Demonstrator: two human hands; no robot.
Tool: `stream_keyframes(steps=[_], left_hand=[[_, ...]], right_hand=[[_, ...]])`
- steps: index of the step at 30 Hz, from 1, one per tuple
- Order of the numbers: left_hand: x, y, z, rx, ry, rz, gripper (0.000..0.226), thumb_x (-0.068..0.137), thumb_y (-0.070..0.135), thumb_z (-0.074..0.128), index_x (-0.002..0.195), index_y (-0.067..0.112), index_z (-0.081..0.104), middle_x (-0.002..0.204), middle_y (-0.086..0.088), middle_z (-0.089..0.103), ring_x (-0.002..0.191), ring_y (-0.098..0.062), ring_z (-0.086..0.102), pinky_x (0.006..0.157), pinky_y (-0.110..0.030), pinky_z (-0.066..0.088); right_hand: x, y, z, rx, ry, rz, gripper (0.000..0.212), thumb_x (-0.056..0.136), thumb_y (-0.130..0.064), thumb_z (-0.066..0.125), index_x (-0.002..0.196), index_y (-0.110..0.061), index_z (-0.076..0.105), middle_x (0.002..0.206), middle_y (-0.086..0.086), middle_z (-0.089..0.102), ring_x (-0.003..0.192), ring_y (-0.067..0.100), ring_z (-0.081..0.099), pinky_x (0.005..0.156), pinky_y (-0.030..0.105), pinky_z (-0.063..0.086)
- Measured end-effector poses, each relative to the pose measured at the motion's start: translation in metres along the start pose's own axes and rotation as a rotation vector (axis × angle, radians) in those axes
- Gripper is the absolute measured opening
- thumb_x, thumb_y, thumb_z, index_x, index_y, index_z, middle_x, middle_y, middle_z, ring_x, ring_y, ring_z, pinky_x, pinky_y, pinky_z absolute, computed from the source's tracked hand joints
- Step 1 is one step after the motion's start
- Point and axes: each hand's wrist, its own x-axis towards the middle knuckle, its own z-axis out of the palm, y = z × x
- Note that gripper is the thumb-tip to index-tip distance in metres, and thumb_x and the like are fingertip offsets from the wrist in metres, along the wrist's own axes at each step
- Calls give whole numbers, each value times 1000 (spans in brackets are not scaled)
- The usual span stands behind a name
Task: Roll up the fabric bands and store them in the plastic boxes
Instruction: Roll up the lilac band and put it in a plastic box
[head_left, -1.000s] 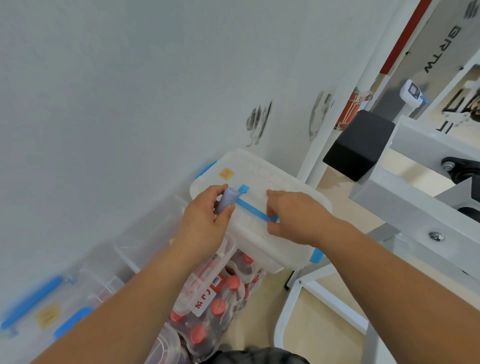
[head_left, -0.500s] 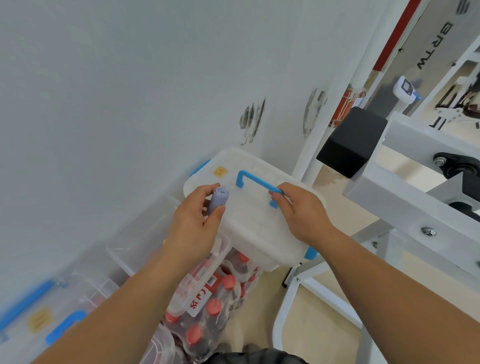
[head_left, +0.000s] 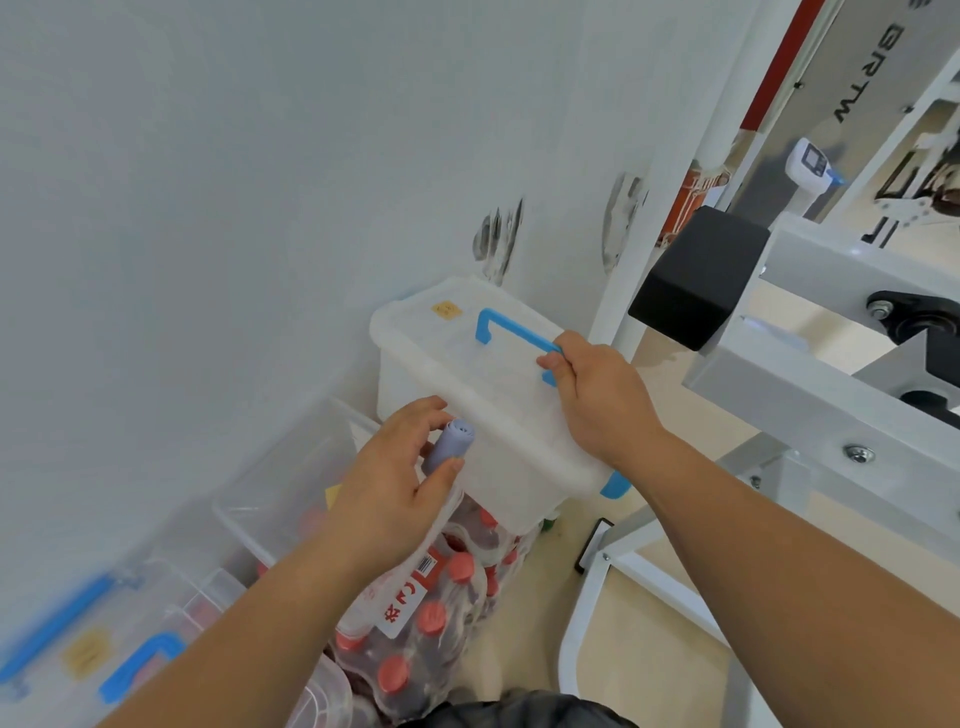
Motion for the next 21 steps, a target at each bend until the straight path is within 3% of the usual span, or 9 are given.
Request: stream_keyframes(steps=[5,7,10,13,17,21], left_hand=[[-1,1,6,50,-104,-30,21,99,40,53,120,35,55,142,36,31,106,4,53,83,-9,41],[4,4,9,72,-191,-60,22,100,41,51,120,33,54,141,22,45,103,-1,55,86,-21,46],[15,9,11,82,-269,-68,22,100,37,52,120,28,52,116,6,62,91,-6,59,79,-32,52],[21,16,14,102,-269,-63,19,100,30,54,117,22,53,101,2,61,84,-12,59,74,-35,51],[21,17,12,194,-209,-39,16,99,28,55,112,18,56,122,2,54,104,-19,58,88,-38,50],[21,25,8,226,-226,48,15,98,24,56,111,17,57,130,8,45,103,-14,56,89,-32,48]], right_hand=[[6,0,-7,-106,12,-25,21,107,-37,36,94,-26,49,72,-9,53,70,15,51,93,61,50],[5,-2,-8,-77,-6,-30,20,108,-38,35,97,-26,47,79,-5,63,68,15,55,88,54,53],[4,-13,-5,-16,-16,-79,20,107,-36,34,100,-23,47,95,3,73,70,20,61,71,43,53],[8,-20,-4,-45,-8,-85,21,108,-36,34,99,-22,47,88,2,70,67,17,57,69,40,48],[13,-6,-15,-1,15,19,23,107,-39,33,103,-24,51,94,1,71,78,22,61,89,52,52],[11,8,-29,-53,71,43,22,107,-38,38,99,-26,55,75,-7,58,73,13,53,101,57,45]])
